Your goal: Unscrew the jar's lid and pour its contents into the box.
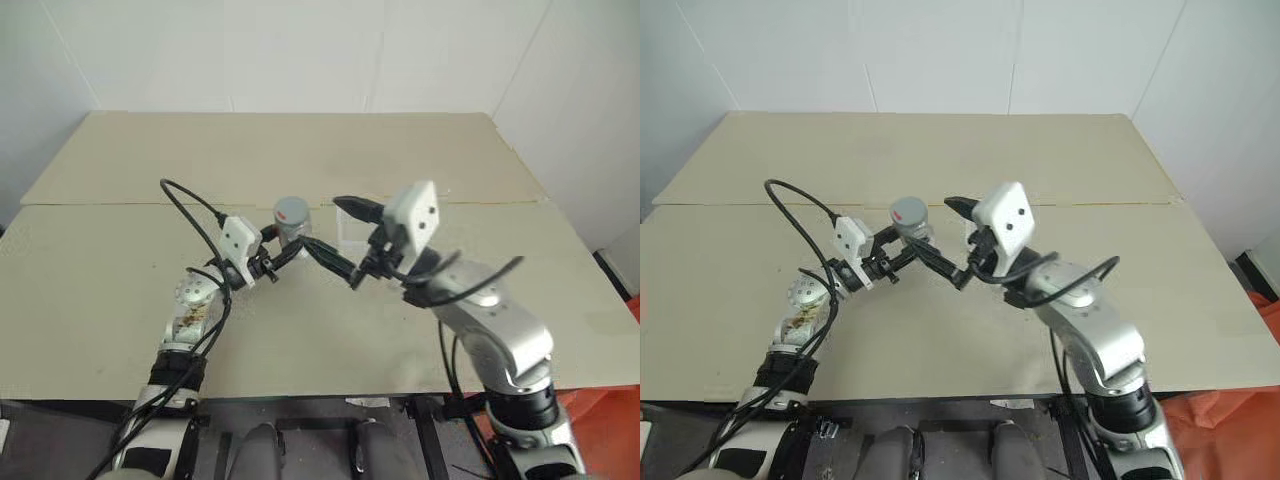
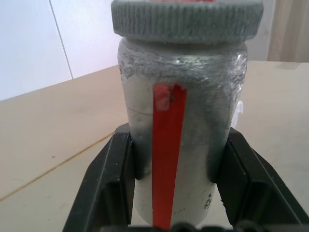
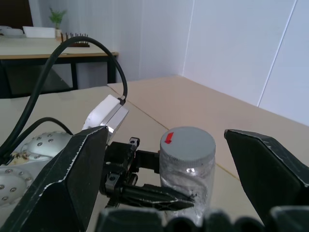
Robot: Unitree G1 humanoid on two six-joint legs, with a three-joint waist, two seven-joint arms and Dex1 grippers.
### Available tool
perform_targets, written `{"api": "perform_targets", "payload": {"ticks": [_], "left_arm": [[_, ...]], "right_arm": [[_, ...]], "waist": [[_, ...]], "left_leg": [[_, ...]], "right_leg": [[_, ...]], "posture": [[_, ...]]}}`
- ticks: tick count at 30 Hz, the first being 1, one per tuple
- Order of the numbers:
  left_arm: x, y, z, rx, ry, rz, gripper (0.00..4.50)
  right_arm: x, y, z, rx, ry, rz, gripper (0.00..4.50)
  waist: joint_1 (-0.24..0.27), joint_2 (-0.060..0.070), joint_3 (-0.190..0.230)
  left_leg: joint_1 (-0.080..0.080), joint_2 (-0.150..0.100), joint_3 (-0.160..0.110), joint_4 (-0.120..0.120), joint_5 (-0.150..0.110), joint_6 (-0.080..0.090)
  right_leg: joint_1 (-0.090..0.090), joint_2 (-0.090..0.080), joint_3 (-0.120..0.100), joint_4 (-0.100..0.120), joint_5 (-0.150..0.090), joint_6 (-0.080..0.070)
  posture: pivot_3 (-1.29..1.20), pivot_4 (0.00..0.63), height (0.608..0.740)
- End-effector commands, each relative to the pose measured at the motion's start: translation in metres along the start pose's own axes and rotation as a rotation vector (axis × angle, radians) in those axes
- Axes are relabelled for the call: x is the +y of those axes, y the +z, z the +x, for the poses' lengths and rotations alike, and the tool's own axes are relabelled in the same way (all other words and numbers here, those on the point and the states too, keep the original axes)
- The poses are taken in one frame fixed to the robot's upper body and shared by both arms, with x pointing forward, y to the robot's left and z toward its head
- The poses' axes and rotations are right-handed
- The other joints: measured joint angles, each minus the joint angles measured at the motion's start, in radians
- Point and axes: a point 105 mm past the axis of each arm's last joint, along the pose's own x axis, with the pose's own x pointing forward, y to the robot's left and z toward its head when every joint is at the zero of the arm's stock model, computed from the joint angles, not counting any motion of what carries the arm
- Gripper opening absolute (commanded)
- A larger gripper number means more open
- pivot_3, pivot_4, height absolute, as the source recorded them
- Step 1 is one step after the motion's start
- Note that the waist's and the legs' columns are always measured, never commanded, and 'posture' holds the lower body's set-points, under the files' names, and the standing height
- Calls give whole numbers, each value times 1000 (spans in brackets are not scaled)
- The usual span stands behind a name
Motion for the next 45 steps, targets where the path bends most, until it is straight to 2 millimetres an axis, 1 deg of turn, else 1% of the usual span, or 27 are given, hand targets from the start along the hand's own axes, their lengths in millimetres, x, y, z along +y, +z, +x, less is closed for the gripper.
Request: {"api": "perform_targets", "payload": {"ticks": [1, 3, 8, 13, 20, 30, 33, 36, 37, 45], "left_arm": [[-13, 16, 9, -44, -50, 30, 1960], [-16, 17, 11, -43, -58, 37, 1960], [-26, 19, 15, -57, -81, 15, 1960], [-34, 16, 16, -45, -107, 21, 1960], [-36, 15, 18, -48, -106, 7, 1960], [-33, 16, 18, -57, -101, -8, 1960], [-34, 16, 18, -59, -100, -9, 1960], [-34, 14, 18, -55, -100, -9, 1960], [-35, 13, 18, -55, -100, -10, 1960], [-38, 15, 16, -56, -127, -6, 1960]], "right_arm": [[-1, 4, 8, -26, -36, -37, 4500], [-1, 1, 11, -22, -41, -48, 4500], [-8, -8, 17, -4, -91, -59, 4500], [-17, -10, 23, -2, -140, -86, 4500], [-17, -12, 24, -2, -136, -102, 4500], [-13, -21, 21, 27, -110, -105, 4500], [-13, -24, 20, 38, -108, -111, 3895], [-16, -25, 19, 37, -127, -112, 2927], [-16, -25, 19, 37, -131, -112, 2769], [-17, -24, 18, 37, -103, -110, 2768]], "waist": [[0, 0, 0], [-1, 0, 0], [-8, 0, 0], [-11, 0, 0], [-10, 0, 0], [-10, 0, 0], [-10, 0, 0], [-10, 0, 0], [-10, 0, 0], [-10, 0, 0]], "left_leg": [[0, 0, 0, 0, 0, 0], [0, -1, 0, 0, 0, 0], [0, 0, -1, 0, 0, 0], [1, 0, -1, 0, 0, 0], [0, 0, -1, 0, 0, 0], [0, 0, -1, -1, 0, 0], [0, 0, -1, -1, 0, 0], [0, 0, -1, -1, 0, 0], [0, 0, -1, 0, 0, 0], [0, 0, -1, -1, 0, 0]], "right_leg": [[0, 0, 0, 0, 0, 0], [0, -1, 0, 0, 0, 0], [0, 0, 0, 0, 0, 0], [0, 0, 0, 1, 0, 0], [0, 0, 0, 0, 0, 0], [0, 0, 0, 0, 0, 0], [0, 0, 0, 0, 0, 0], [0, 0, 0, 0, 0, 0], [0, 0, 0, 0, 0, 0], [0, 0, 0, 0, 0, 0]], "posture": [[0, 150, 740], [0, 150, 740], [0, 150, 740], [0, 150, 740], [0, 150, 740], [0, 150, 740], [0, 150, 740], [0, 150, 740], [0, 150, 740], [0, 150, 740]]}}
